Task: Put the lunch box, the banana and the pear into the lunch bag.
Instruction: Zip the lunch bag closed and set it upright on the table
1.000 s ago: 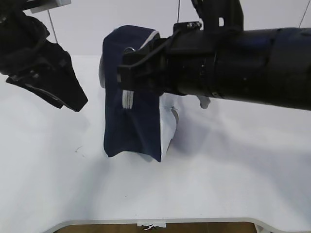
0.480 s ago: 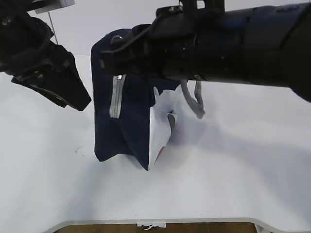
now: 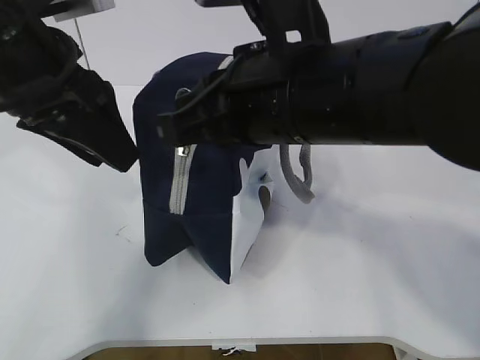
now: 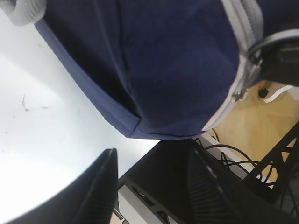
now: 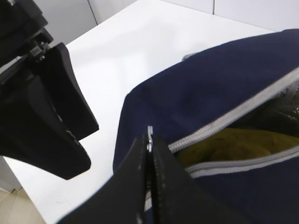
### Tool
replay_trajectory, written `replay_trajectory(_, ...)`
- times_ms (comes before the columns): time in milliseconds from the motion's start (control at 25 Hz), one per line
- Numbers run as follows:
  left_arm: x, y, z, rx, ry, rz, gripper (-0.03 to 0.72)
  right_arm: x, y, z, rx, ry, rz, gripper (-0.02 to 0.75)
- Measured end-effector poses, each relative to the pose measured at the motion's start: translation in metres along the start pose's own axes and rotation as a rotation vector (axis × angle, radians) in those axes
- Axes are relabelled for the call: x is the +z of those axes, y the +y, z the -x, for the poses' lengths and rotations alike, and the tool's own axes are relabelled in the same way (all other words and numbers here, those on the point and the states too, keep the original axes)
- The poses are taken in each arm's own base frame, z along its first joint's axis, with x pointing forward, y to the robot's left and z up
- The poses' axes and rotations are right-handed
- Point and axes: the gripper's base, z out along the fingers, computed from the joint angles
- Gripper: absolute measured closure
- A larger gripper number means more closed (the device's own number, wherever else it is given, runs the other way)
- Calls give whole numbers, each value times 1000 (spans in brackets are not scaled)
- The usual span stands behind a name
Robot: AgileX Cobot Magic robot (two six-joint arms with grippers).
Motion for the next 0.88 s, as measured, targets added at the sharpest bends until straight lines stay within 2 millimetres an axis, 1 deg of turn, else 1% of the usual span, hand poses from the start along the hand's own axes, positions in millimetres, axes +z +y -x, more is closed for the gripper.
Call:
replay_trajectory(160, 0, 0, 0, 2, 2, 1, 318, 0, 0, -1, 0, 8, -1, 737)
replay_trajectory(360, 0, 0, -2, 2, 26, -5, 318, -1, 1, 4, 0, 5, -1, 737)
replay_trajectory(560, 0, 0, -3, 3, 29, -4, 318, -1, 0, 5, -49, 4, -7, 737)
replay_trajectory(800, 0, 0, -3, 28, 28, -4, 318, -1, -13, 7, -56, -1, -44, 737)
replay_trajectory(880, 0, 0, -1, 39, 14, -1, 318, -2, -14, 8, -56, -1, -47, 737)
